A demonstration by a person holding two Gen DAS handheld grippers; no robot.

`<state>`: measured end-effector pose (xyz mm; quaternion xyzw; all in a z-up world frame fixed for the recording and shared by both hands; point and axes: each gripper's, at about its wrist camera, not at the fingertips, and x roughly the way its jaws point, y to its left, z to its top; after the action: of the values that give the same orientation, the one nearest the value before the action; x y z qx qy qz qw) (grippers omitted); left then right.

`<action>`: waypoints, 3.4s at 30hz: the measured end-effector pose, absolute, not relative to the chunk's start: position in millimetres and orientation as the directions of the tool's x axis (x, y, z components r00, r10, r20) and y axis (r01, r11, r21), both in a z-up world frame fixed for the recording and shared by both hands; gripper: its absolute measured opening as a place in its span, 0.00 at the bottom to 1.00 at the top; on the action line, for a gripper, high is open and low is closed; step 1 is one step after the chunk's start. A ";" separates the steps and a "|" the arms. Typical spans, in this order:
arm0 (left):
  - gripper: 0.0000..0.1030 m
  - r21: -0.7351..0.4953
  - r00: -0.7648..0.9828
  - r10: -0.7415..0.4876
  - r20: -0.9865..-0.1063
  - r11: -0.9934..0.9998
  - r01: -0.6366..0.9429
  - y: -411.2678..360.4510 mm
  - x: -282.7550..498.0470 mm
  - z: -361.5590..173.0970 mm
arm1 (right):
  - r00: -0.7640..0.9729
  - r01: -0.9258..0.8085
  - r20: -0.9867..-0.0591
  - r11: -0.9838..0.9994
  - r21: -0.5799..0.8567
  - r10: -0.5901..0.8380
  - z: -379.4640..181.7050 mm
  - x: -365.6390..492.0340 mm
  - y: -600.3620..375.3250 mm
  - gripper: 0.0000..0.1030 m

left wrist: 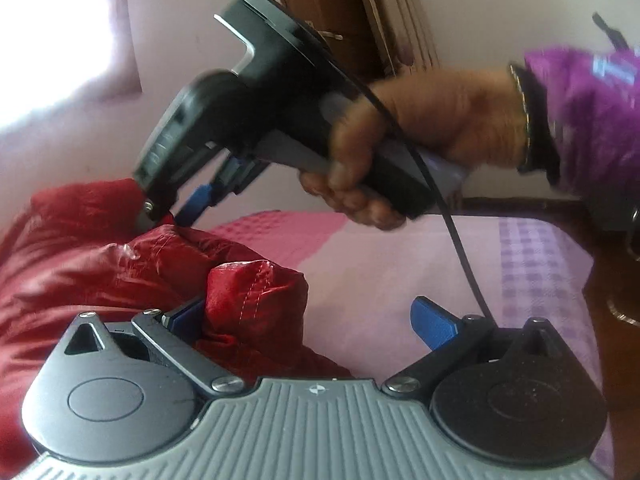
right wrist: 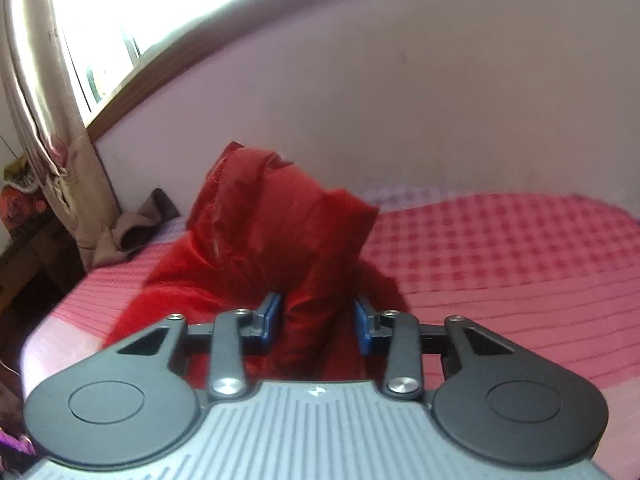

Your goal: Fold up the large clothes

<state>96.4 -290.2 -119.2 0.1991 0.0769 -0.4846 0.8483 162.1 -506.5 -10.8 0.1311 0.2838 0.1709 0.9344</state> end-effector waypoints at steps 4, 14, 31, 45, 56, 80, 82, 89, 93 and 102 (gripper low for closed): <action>0.98 0.257 0.505 -0.793 -0.342 0.438 0.862 -296.9 105.9 -125.2 | 0.773 -0.223 -0.500 0.905 0.362 0.391 -35.9 162.7 -512.5 0.35; 0.98 0.199 0.452 -0.801 -0.392 0.405 0.892 -307.8 135.0 -126.2 | 0.834 -0.156 -0.464 0.933 0.323 0.300 -19.0 144.0 -524.8 0.37; 0.98 0.193 0.439 -0.817 -0.374 0.395 0.898 -318.4 134.4 -137.5 | 0.795 -0.337 -0.543 0.941 -0.028 0.269 15.0 233.7 -375.8 0.34; 0.89 0.180 0.407 -0.852 -0.329 0.367 0.913 -284.6 104.3 -128.4 | 0.786 -0.324 -0.523 0.940 0.107 0.330 -38.8 244.0 -394.8 0.35; 0.81 0.006 0.495 -0.855 -0.154 0.500 0.866 -214.7 103.9 -79.2 | 0.833 -0.304 -0.410 0.926 0.223 0.372 -66.8 233.2 -425.6 0.35; 0.85 -0.115 0.557 -0.780 -0.285 0.604 0.788 -214.8 188.9 -110.4 | 0.864 -0.305 -0.319 0.910 0.282 0.388 -74.8 228.2 -435.4 0.37; 0.88 -0.101 0.556 -0.774 -0.304 0.606 0.789 -218.9 189.4 -109.8 | 0.867 -0.301 -0.319 0.912 0.279 0.383 -74.2 228.1 -434.7 0.38; 0.98 -0.066 0.556 -0.758 -0.340 0.609 0.790 -230.1 189.5 -109.5 | 0.872 -0.284 -0.346 0.933 0.219 0.347 -64.7 219.9 -430.8 0.45; 0.98 -0.051 0.567 -0.748 -0.345 0.618 0.784 -231.5 189.5 -109.2 | 0.880 -0.253 -0.369 0.953 0.166 0.298 -55.9 210.8 -429.4 0.64; 0.98 -0.031 0.591 -0.726 -0.351 0.640 0.768 -235.5 187.4 -106.2 | 0.908 -0.193 -0.340 0.965 0.176 0.244 -37.0 160.8 -452.6 1.00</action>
<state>187.4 -235.5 -106.2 0.0618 0.1682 -0.4198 0.8898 160.8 -452.6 -37.0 0.0692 0.1826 0.1122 0.9743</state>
